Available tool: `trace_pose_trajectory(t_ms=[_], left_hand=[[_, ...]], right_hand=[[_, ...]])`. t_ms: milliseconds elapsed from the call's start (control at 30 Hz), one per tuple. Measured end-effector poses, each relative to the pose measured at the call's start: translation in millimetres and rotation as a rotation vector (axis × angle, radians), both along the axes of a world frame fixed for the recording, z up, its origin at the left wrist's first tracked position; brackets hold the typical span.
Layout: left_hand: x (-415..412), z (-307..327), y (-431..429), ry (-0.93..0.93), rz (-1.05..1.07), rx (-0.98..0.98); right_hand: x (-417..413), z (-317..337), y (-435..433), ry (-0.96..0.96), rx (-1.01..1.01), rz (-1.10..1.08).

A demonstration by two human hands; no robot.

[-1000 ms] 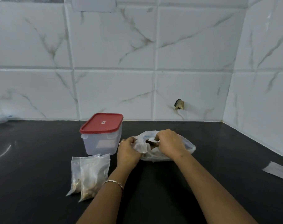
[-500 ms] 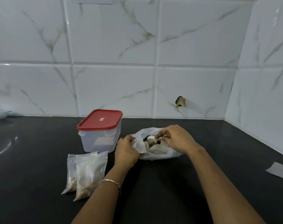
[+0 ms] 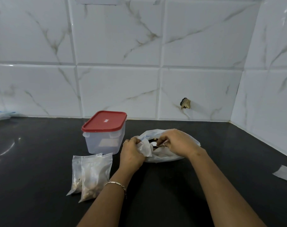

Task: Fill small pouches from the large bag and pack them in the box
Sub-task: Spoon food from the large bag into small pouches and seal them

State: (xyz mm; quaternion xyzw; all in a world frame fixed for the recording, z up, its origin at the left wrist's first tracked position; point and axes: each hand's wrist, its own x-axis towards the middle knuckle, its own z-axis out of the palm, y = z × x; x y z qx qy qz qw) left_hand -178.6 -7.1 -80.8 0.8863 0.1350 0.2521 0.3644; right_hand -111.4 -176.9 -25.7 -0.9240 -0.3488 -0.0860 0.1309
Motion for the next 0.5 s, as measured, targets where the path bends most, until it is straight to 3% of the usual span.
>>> trace_pose_trajectory(t_ms=[133, 233, 367, 500], left_hand=[[-2, 1, -2, -0.016, -0.002, 0.019], [-5, 2, -5, -0.015, -0.009, 0.039], [-4, 2, -5, -0.032, -0.008, 0.008], [-4, 3, -7, -0.052, 0.007, -0.038]], right_hand=[[-4, 6, -21, 0.07, 0.129, -0.06], [-8, 0, -22, 0.005, 0.229, -0.121], [-10, -9, -18, -0.087, 0.263, -0.193], [-18, -12, -21, -0.013, 0.191, -0.159]])
